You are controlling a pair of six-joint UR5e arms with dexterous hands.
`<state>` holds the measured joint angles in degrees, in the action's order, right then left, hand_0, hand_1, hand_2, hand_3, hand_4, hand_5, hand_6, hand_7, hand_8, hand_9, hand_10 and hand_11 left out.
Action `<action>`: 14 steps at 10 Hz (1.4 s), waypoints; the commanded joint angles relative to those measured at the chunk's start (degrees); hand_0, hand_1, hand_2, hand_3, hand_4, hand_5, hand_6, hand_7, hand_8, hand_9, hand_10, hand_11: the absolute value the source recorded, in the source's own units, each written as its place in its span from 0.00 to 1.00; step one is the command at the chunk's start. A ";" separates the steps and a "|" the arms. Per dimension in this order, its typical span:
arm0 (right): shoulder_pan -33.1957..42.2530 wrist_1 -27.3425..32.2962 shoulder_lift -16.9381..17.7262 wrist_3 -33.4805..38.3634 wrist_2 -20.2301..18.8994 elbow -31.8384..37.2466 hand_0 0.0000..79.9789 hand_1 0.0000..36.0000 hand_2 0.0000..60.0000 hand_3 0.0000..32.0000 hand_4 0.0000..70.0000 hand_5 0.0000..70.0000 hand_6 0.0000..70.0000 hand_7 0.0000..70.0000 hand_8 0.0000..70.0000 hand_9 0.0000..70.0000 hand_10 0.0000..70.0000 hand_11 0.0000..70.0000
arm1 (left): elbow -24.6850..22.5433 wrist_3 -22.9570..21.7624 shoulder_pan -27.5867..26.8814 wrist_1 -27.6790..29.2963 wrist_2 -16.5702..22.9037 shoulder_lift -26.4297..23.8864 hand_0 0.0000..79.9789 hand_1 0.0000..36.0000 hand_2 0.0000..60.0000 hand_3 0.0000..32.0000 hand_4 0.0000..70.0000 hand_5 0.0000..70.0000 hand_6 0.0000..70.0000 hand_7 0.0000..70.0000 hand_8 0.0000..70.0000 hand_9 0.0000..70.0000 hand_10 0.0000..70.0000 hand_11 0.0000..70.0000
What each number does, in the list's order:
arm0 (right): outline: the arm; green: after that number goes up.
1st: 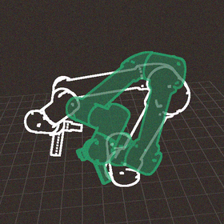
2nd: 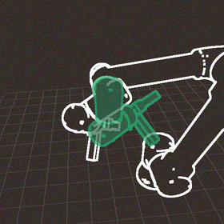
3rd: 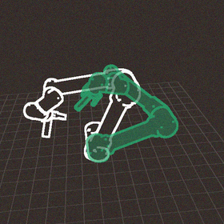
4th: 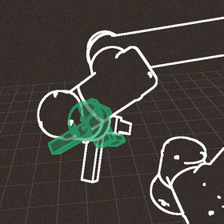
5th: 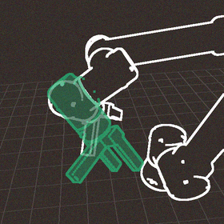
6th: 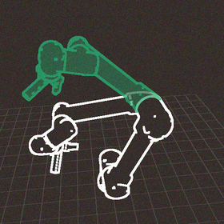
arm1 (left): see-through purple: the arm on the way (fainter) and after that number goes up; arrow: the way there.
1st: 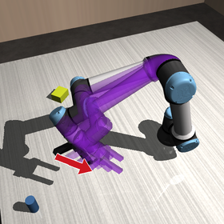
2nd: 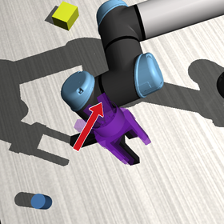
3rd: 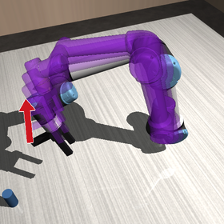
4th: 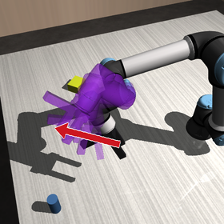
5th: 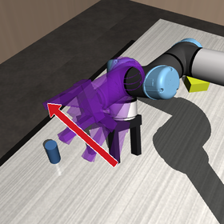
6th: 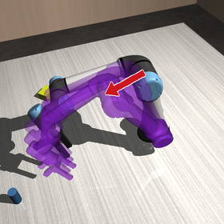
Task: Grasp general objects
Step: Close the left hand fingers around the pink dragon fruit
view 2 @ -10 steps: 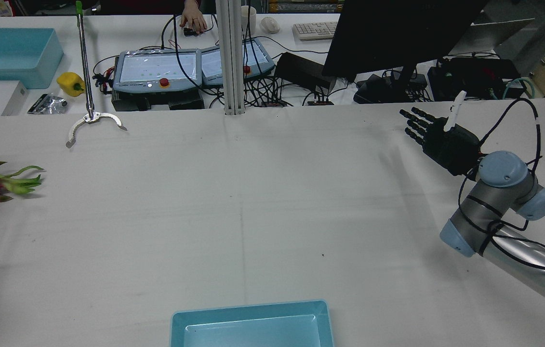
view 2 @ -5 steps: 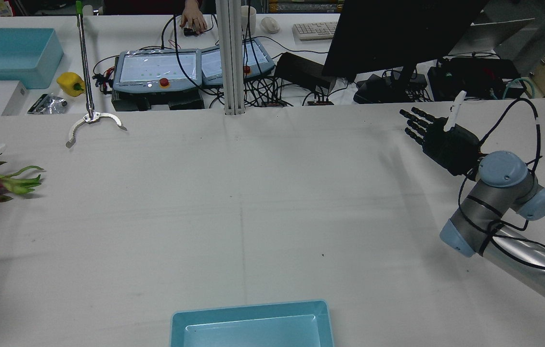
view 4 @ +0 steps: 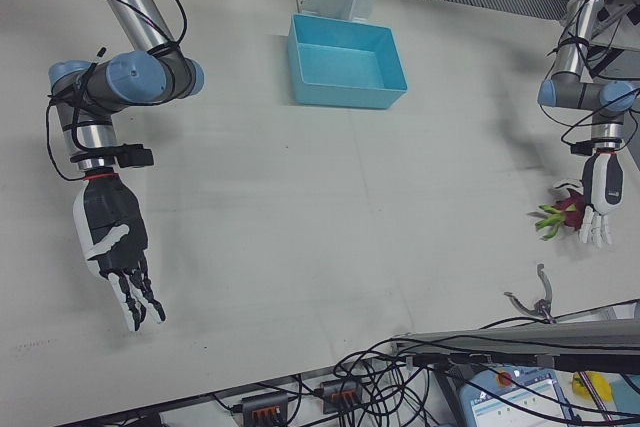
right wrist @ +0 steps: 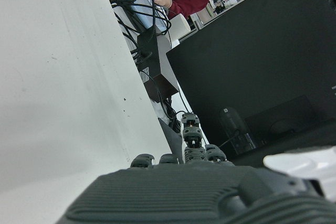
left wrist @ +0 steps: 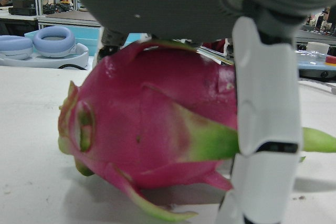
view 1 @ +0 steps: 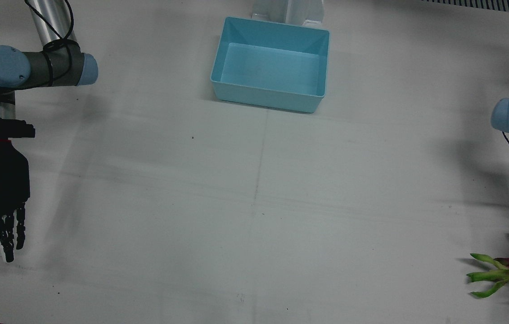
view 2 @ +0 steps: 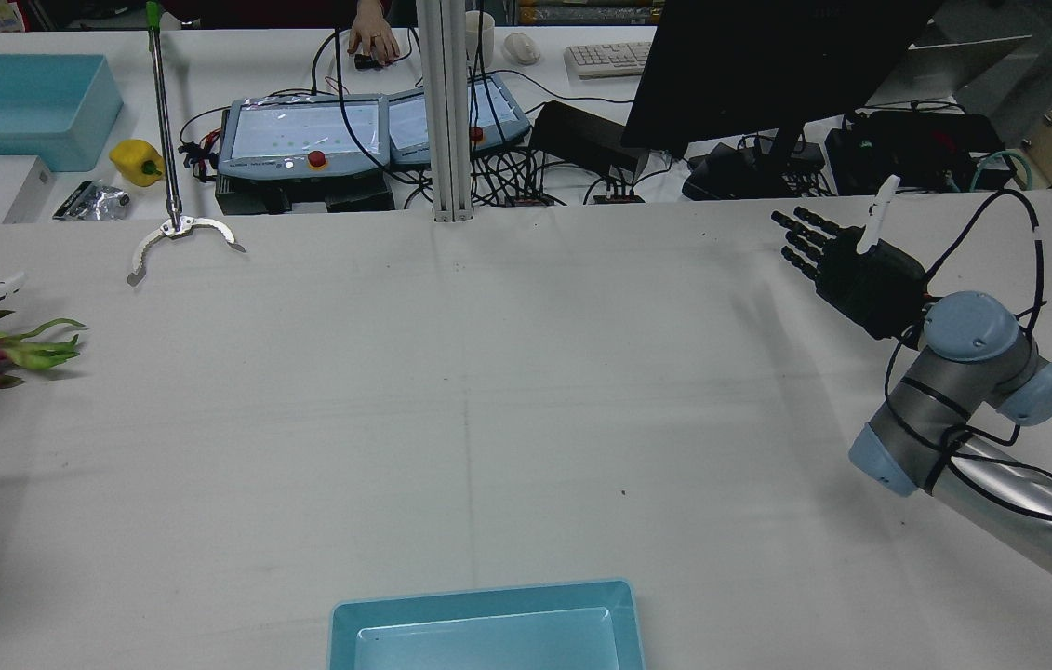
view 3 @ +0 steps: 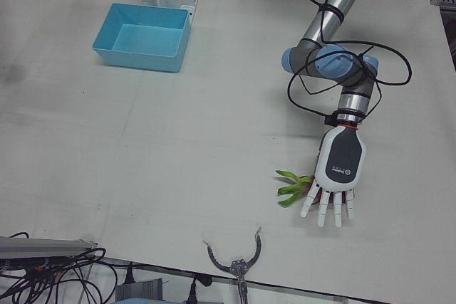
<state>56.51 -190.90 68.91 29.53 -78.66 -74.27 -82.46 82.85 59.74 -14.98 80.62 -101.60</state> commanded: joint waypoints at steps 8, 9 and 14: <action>0.00 0.00 0.00 0.00 0.00 0.00 0.00 0.00 0.00 0.00 0.00 0.00 0.00 0.00 0.00 0.00 0.00 0.00 | -0.51 -0.14 0.03 -0.31 -0.11 0.00 1.00 1.00 1.00 0.00 1.00 1.00 0.51 0.70 0.41 0.37 1.00 1.00; 0.00 0.00 0.00 0.00 0.00 0.00 0.00 0.00 0.00 0.00 0.00 0.00 0.00 0.00 0.00 0.00 0.00 0.00 | -0.77 -0.23 0.12 0.21 -0.20 0.18 1.00 1.00 1.00 0.00 1.00 1.00 0.48 0.66 0.39 0.37 1.00 1.00; 0.00 0.00 0.00 0.00 0.00 0.00 0.00 0.00 0.00 0.00 0.00 0.00 0.00 0.00 0.00 0.00 0.00 0.00 | -12.78 -3.20 0.56 0.31 -1.25 5.87 0.80 1.00 1.00 0.00 1.00 1.00 0.49 0.64 0.45 0.46 1.00 1.00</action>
<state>56.51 -190.90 68.91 29.53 -78.66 -74.27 -87.65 82.44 60.17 -14.53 79.61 -99.59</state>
